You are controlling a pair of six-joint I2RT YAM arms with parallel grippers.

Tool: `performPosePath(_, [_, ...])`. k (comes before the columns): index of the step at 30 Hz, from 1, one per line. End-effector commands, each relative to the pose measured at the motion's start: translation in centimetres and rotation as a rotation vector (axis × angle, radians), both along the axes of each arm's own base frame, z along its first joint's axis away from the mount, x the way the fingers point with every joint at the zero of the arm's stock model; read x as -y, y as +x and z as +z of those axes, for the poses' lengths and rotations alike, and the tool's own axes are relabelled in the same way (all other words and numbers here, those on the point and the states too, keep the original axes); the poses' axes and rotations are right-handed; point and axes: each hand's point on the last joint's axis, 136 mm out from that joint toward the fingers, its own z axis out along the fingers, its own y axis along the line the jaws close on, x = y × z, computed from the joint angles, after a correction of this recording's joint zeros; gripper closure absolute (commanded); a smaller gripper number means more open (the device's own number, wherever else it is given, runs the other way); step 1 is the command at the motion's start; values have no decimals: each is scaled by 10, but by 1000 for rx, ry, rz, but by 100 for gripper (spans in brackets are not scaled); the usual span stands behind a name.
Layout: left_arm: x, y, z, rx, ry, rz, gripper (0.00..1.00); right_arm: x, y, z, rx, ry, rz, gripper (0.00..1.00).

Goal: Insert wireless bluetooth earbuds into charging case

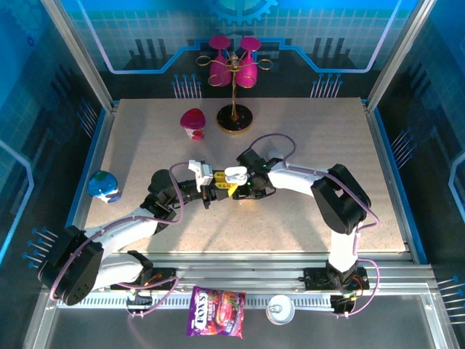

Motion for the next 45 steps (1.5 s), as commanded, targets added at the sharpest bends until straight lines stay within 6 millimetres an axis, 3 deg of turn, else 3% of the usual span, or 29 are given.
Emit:
performPosePath(1, [-3, -5, 7, 52, -6, -7, 97, 0, -7, -4, -24, -62, 54, 57])
performPosePath(10, [-4, -9, 14, 74, -3, -11, 97, 18, -12, 0, -114, -251, 33, 59])
performPosePath(19, [-7, -13, 17, 86, -7, -7, 97, 3, -15, 0, -167, -232, 48, 56])
performPosePath(45, [-7, -14, 15, 86, 1, -3, 97, -5, -12, -18, -244, -312, 84, 59])
